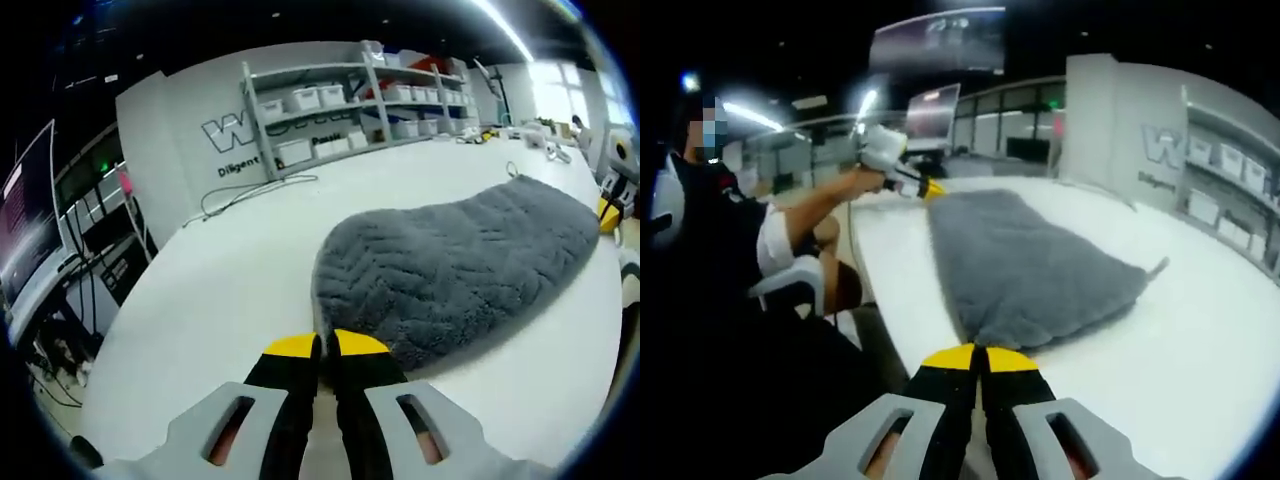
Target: Open the folded towel by lifting each exposed corner and separating the folded layers until the towel lies flat within the target outline without major curled edges
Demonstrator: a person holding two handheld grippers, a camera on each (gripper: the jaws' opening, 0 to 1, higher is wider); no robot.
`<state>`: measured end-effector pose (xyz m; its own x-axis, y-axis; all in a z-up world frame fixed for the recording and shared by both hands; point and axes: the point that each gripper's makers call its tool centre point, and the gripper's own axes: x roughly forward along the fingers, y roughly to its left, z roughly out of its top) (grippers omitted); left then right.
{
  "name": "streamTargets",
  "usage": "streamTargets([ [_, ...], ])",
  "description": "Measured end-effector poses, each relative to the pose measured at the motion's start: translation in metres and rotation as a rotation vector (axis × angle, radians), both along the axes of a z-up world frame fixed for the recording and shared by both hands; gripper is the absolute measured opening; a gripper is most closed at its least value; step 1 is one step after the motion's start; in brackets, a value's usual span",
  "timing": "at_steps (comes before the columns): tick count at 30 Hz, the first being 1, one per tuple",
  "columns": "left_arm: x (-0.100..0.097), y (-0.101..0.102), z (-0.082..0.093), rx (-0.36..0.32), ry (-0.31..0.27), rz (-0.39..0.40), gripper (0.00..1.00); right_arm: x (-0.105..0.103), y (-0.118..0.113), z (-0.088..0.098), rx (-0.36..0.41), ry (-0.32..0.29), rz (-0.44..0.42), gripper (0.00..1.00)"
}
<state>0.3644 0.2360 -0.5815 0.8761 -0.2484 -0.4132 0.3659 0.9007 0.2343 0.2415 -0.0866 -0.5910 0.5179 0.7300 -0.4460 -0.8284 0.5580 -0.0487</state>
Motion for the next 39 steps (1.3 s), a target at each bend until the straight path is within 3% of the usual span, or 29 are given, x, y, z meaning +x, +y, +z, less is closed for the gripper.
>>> streamTargets([
  [10, 0.006, 0.002, -0.001, -0.014, 0.010, -0.015, 0.05, -0.005, 0.004, -0.002, -0.056, 0.021, 0.006, 0.00],
  [39, 0.020, 0.002, -0.002, -0.050, 0.021, -0.044, 0.05, -0.020, 0.019, -0.004, -0.068, 0.042, 0.016, 0.00],
])
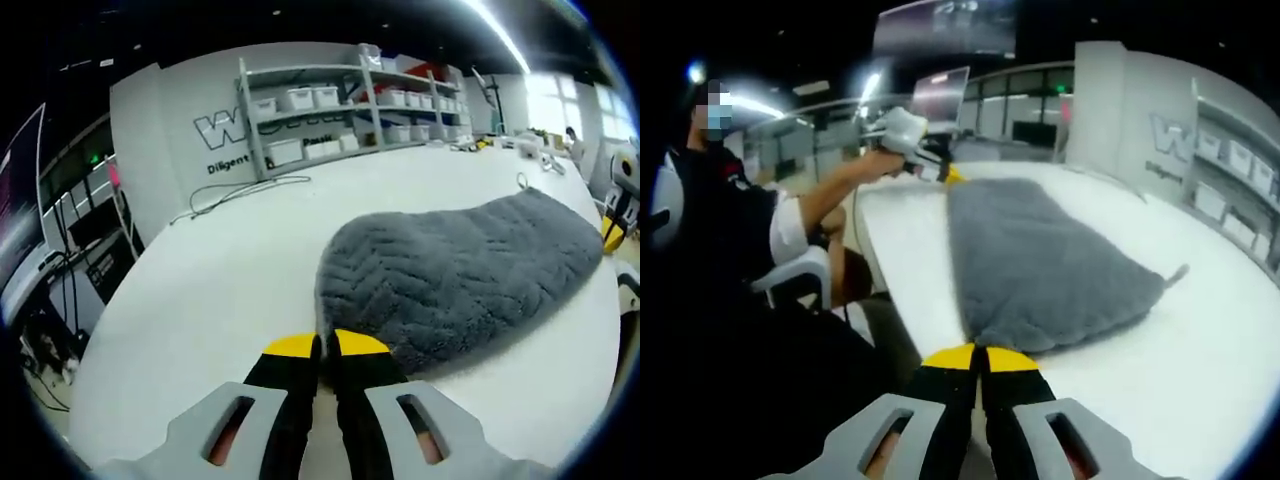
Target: Open the folded towel by lifting each exposed corner and separating the folded layers until the towel lies flat within the target outline without major curled edges
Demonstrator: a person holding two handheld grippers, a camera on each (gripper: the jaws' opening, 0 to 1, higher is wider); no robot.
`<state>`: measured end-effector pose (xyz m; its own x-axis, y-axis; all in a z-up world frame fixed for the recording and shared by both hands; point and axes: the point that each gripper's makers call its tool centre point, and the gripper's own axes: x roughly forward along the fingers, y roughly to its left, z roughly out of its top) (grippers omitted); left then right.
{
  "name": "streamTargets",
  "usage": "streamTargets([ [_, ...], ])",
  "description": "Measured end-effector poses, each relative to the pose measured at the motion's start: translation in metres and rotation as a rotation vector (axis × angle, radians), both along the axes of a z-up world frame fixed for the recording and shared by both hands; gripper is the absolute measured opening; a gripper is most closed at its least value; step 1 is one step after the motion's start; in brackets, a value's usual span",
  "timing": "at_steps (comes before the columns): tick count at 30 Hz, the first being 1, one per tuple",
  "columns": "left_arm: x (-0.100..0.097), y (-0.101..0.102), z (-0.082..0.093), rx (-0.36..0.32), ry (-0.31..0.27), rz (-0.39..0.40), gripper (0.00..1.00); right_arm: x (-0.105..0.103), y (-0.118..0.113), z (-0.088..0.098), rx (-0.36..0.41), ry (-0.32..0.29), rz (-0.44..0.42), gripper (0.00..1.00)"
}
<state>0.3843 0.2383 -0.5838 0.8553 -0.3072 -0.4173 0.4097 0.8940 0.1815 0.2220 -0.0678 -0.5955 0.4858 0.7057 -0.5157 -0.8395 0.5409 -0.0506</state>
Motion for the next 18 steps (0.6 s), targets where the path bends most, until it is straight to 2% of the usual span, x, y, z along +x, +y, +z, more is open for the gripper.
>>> streamTargets([
  [18, 0.0034, -0.0031, -0.0002, 0.020, -0.005, -0.009, 0.05, -0.0047, 0.0092, -0.0009, -0.005, 0.022, -0.007, 0.00],
])
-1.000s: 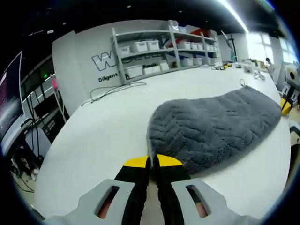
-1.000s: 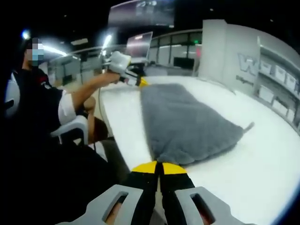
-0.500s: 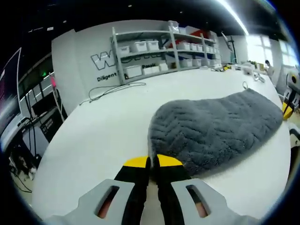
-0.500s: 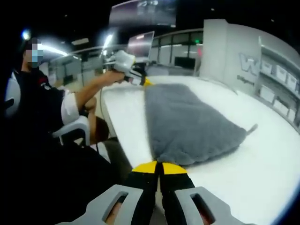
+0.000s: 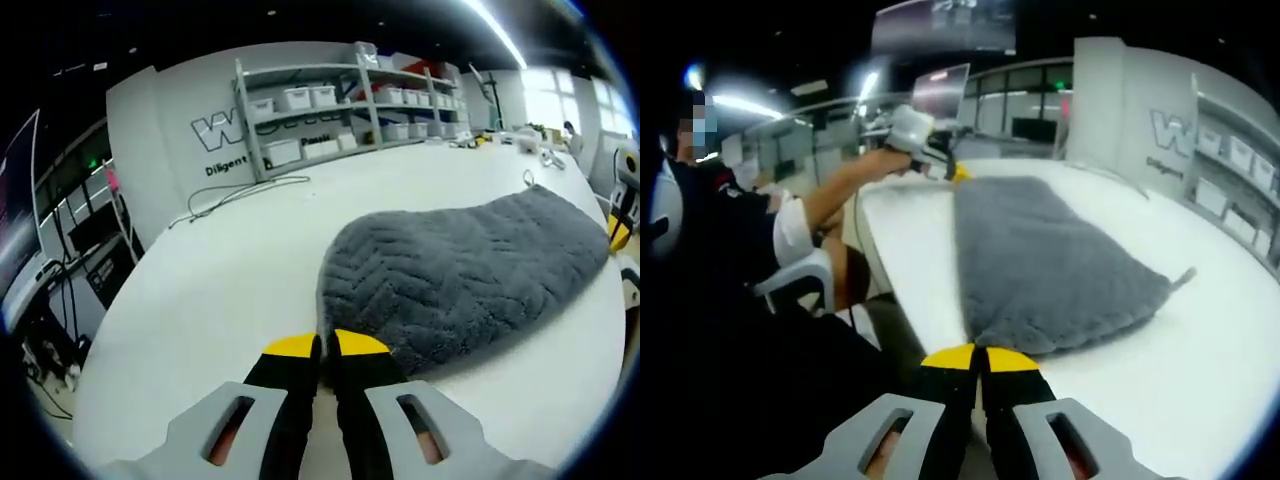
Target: Open the folded towel by lifting each exposed corner and separating the folded layers until the towel lies flat within the target outline without major curled edges
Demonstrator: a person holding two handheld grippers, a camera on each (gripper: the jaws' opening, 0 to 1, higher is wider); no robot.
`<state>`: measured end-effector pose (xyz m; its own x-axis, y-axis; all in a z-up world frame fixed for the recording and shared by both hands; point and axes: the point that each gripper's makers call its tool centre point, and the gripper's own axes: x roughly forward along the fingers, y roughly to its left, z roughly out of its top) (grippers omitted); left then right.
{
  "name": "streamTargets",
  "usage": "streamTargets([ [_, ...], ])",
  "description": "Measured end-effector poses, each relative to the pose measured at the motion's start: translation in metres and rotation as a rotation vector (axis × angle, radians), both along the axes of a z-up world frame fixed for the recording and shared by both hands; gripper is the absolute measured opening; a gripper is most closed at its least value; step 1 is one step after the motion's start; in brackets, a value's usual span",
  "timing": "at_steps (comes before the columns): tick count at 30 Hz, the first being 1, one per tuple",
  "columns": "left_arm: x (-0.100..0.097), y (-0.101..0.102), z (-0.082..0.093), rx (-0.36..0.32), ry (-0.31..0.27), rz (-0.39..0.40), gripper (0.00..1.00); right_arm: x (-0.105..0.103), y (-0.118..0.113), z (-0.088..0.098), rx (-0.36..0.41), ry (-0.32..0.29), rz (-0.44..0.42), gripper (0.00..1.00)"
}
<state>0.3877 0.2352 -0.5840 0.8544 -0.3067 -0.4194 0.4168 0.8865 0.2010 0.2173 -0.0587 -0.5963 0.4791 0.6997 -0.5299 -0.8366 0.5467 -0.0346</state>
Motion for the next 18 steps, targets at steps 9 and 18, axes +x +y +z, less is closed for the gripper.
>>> streamTargets([
  [9, -0.0007, -0.0032, -0.0003, 0.012, -0.005, 0.000, 0.05, -0.0015, 0.0033, 0.0001, -0.003, 0.006, 0.000, 0.00],
  [18, -0.0026, -0.0066, -0.0010, 0.031, -0.019, 0.002, 0.05, -0.0024, 0.0064, 0.0002, -0.008, 0.003, 0.006, 0.00],
])
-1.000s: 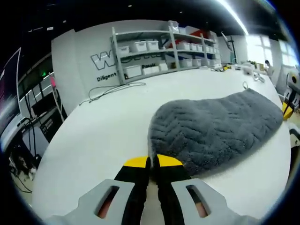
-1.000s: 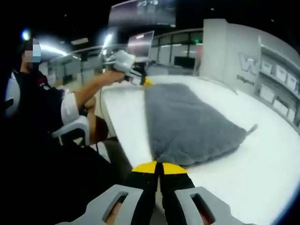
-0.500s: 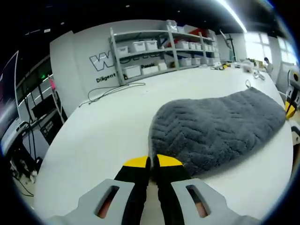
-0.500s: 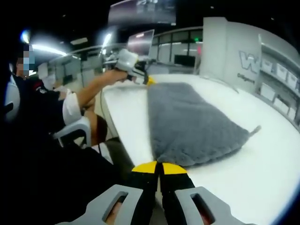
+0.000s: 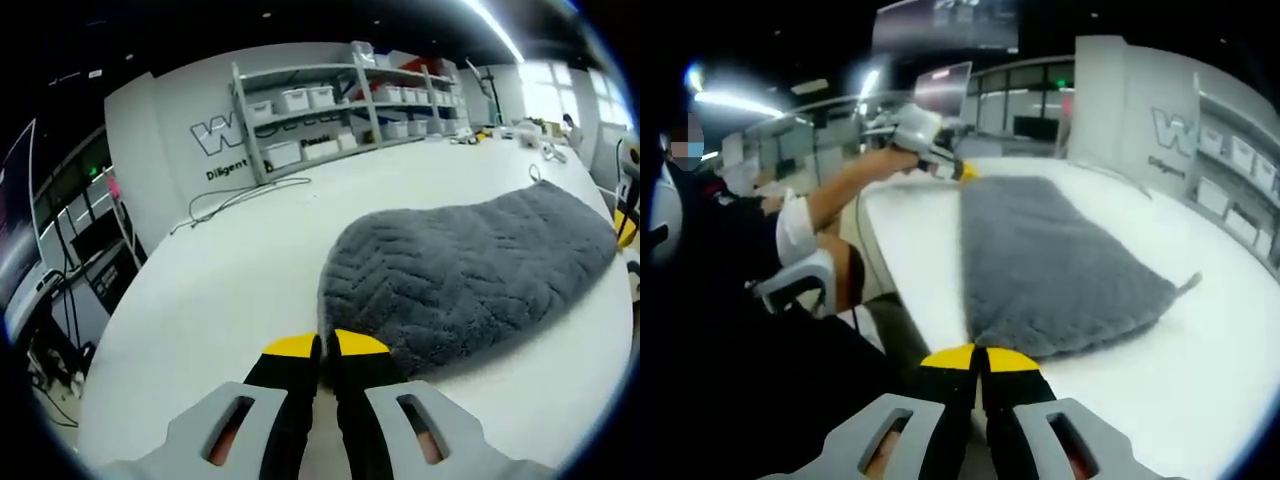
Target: Open the folded towel by lifting each exposed corner and separating the folded layers until the towel lies flat within the target outline without major curled edges
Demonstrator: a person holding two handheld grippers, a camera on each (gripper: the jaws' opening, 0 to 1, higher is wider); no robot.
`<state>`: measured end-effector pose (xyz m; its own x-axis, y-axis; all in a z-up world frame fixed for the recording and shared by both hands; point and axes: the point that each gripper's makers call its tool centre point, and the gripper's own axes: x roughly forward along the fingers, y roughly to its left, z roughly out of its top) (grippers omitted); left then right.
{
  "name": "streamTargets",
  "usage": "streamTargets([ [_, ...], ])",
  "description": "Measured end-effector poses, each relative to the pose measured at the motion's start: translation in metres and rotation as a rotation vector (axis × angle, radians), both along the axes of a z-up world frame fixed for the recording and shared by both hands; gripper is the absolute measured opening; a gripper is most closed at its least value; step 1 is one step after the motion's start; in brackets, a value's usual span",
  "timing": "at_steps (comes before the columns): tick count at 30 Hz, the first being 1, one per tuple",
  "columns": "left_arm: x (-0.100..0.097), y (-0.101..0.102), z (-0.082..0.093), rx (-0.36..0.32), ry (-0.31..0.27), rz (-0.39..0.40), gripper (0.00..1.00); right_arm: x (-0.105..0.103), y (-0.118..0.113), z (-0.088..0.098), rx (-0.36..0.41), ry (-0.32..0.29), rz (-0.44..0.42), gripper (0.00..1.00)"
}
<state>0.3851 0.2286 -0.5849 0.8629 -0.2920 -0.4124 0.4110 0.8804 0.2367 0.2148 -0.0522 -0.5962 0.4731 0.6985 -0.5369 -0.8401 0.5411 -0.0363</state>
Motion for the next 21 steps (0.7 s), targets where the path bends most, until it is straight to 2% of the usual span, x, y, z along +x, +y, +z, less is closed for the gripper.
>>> streamTargets([
  [6, 0.011, 0.003, 0.002, 0.014, 0.001, -0.003, 0.05, -0.001, 0.001, 0.000, -0.008, -0.001, 0.007, 0.00],
  [21, 0.021, 0.003, 0.002, 0.010, -0.006, 0.007, 0.05, -0.007, 0.011, 0.001, 0.000, 0.030, 0.041, 0.00],
])
